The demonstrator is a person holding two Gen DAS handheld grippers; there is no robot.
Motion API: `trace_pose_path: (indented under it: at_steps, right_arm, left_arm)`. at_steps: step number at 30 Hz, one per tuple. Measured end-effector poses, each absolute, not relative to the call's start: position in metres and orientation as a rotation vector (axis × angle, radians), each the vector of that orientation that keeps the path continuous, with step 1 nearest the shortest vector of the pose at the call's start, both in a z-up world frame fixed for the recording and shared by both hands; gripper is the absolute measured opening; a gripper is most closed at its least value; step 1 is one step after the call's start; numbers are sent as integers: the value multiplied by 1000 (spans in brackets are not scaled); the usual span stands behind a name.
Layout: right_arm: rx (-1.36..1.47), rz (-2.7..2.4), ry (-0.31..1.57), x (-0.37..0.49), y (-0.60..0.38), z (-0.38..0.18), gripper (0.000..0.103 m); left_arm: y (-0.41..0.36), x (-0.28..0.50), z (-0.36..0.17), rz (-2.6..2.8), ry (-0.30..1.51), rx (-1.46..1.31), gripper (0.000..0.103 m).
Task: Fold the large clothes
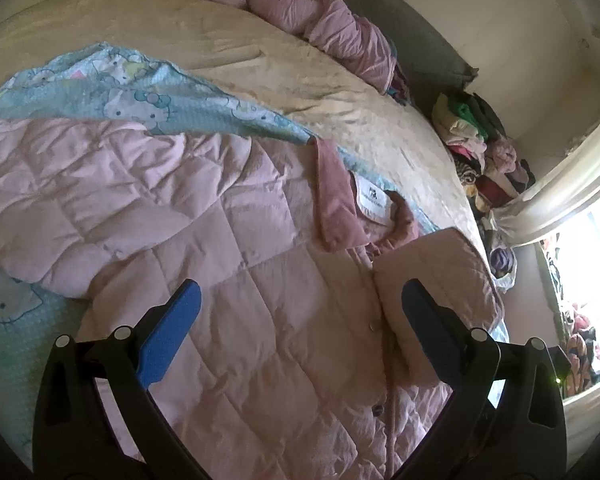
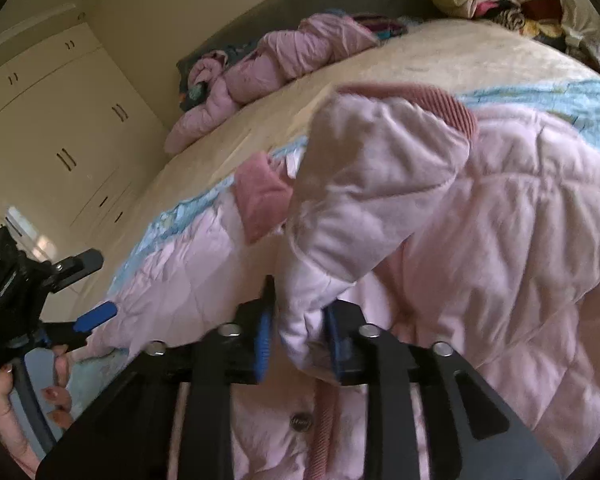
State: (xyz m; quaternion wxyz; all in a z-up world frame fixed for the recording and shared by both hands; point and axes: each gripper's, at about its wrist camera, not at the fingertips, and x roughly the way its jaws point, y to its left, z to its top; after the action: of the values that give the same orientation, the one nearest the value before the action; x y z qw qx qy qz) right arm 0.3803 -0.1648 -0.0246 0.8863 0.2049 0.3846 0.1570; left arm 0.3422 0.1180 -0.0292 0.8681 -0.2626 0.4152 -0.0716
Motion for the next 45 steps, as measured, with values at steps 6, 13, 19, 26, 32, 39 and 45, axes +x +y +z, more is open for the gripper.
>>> trace_pose_path:
  at_steps: [6,13,19,26,32,39,45]
  right_arm:
    - [433,334,765,360,-165,-18,75]
    - [316,401,707,339,-150,-7,49]
    - [233,482,806,340,-127,-25,37]
    - [223,548,869,333,-116,-29,39]
    - [290,498,851,319,-144,-19,43]
    - [317,439,840,307,-175,-11,43]
    - [296,392,827,297,-196,-3,43]
  left_arm:
    - [116,345,-36,-178,885,-580,94]
    - [118,346,-41,-228,884,-651,94]
    - [122,348,-46,-267,881,-721,94]
    - [116,356,-68,-287,937,-739,94]
    - [98,362,-92,-296,990,-698,93]
    - [72,358,-87,-283,929,-480,17]
    - [86,343,-36,-316,725,-446,7]
